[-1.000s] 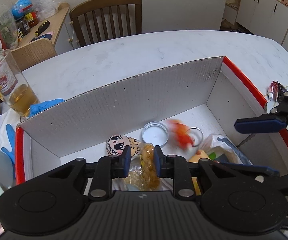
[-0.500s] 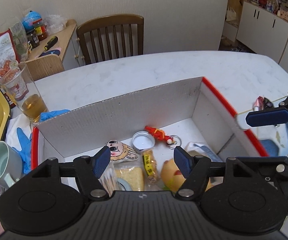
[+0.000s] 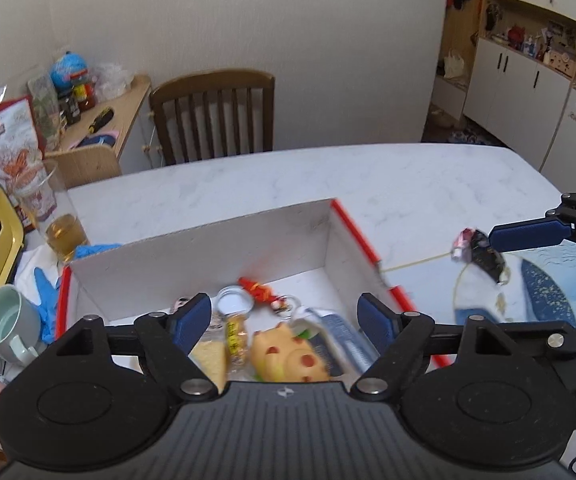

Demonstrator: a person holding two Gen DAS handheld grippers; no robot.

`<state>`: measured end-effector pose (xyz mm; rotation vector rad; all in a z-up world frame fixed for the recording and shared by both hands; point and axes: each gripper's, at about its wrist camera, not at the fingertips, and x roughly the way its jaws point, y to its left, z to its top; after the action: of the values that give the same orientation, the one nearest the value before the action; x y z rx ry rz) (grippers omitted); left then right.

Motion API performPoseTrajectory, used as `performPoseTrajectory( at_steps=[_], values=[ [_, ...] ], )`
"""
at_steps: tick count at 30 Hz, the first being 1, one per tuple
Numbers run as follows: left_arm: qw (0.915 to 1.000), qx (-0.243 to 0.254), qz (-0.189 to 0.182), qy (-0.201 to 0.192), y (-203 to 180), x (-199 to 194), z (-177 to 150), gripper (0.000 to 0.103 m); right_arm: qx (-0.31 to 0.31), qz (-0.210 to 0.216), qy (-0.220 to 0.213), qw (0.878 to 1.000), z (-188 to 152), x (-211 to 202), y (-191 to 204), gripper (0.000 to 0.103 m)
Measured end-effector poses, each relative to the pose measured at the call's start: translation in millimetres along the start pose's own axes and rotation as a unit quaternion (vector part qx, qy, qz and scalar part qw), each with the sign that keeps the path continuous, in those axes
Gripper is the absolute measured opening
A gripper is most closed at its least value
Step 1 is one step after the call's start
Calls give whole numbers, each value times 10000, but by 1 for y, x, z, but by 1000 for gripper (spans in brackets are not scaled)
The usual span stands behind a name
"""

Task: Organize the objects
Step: 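Move both open tools out of the box back to the toothpaste tube and candy packet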

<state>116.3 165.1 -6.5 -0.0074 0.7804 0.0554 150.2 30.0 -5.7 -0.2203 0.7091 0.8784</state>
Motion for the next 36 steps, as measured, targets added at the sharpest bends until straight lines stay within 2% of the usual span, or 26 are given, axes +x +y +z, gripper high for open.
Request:
performPoseTrajectory(
  at_steps=[3, 6, 11, 14, 19, 20, 21, 22, 24, 29, 36],
  values=[
    [10000, 35, -3, -66, -17, -4, 1, 82, 72, -75, -8, 9999, -7, -12, -13, 96],
    [9999, 33, -63, -126, -34, -6, 1, 83, 116, -184, -19, 9998, -15, -24, -26, 99],
    [9998, -38, -185, -83, -62, 0, 6, 86, 210, -321, 30, 9993, -32, -41, -53, 100],
    [9995, -73, -303, -48, -81, 4, 8, 91, 288, -394, 71, 9988, -46, -51, -72, 100],
    [9986, -129, -512, 3, -113, 16, 12, 92, 383, -610, 204, 9972, -68, -61, -103, 100],
    [9985, -124, -539, 0, -120, 19, 13, 93, 394, -663, 231, 9968, -71, -63, -108, 100],
    [9984, -97, -557, 7, -126, 22, 14, 101, 399, -714, 251, 9963, -75, -64, -114, 100],
    [9984, -58, -569, 15, -133, 27, 15, 103, 406, -762, 269, 9959, -79, -65, -120, 100],
    [9982, 31, -593, -20, -145, 35, 17, 103, 454, -838, 303, 9950, -84, -65, -132, 100],
    [9986, 253, -455, 68, -172, 68, 22, 103, 575, -986, 412, 9926, -95, -57, -163, 94],
    [9991, 245, -291, 187, -186, 112, 28, 103, 659, -1056, 591, 9905, -100, -22, -197, 83]
  ],
)
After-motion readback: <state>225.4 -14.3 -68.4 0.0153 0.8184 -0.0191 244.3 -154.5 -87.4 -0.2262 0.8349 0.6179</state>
